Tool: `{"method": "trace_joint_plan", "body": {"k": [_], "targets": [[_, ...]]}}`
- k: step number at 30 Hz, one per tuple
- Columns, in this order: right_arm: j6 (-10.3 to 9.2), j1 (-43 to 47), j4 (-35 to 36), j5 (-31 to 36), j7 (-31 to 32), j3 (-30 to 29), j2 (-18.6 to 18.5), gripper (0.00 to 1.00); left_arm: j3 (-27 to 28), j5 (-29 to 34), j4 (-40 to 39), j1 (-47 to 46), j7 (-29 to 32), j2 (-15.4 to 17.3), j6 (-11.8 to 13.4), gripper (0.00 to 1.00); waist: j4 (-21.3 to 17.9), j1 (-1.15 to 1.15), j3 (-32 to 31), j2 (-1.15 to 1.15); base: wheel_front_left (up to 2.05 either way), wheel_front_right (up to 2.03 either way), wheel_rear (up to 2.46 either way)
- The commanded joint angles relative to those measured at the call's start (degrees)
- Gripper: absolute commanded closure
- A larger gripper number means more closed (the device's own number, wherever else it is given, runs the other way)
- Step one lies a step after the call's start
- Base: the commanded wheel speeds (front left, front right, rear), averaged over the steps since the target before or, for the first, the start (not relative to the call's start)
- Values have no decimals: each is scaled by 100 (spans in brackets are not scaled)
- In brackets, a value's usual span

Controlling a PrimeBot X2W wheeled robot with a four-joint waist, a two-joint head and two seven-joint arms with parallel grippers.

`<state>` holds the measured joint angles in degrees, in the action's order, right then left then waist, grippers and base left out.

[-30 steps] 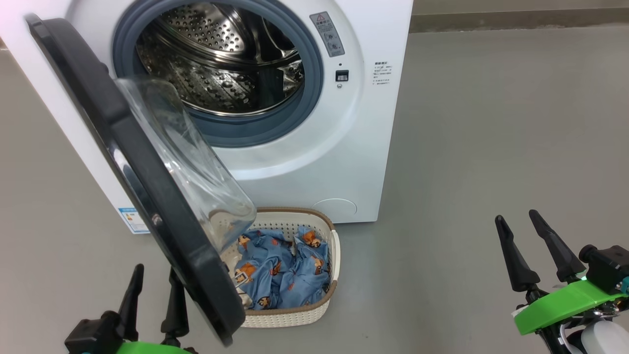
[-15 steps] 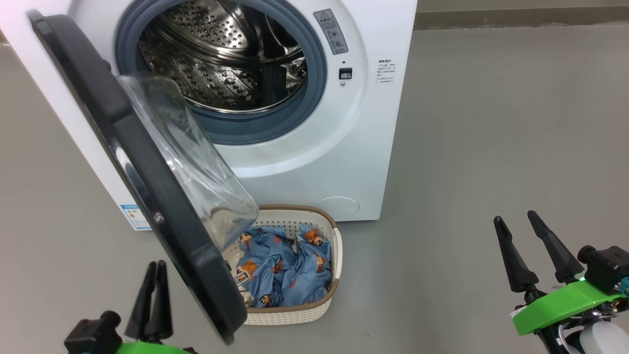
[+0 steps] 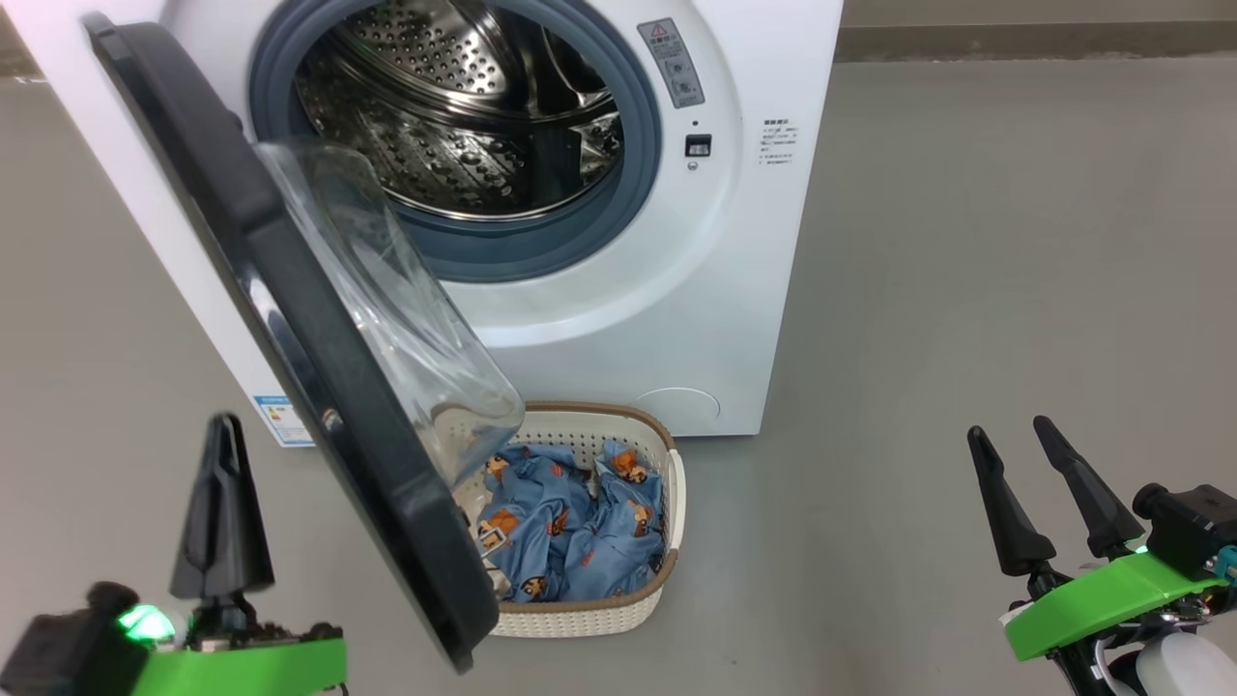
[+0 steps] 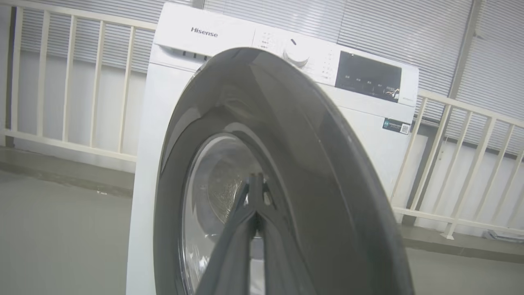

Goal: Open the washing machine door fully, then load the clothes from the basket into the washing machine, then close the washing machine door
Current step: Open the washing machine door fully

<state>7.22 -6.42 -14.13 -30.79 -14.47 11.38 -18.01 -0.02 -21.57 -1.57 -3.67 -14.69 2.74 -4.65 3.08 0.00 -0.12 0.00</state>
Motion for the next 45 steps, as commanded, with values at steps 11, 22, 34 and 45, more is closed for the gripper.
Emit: {"method": "trace_joint_plan", "body": {"k": [11,22,34,45], "targets": [[26,-127,125,-72,-52,212,-89,0,-729,301,-1617,10,-30,16,-183,100,84,0,-50,0,0,0,0],[26,-150,109,-125,-52,278,-42,0,-1549,-72,-927,55,175,91,-262,100,-56,0,-1,0,0,0,0],[26,-218,111,-140,-52,254,-9,0,-1670,-543,262,-58,636,95,-179,100,-312,0,166,0,0,0,0],[26,-203,92,-126,-52,193,27,0,-1540,-624,769,-250,459,77,25,100,-305,0,193,0,0,0,0]]}}
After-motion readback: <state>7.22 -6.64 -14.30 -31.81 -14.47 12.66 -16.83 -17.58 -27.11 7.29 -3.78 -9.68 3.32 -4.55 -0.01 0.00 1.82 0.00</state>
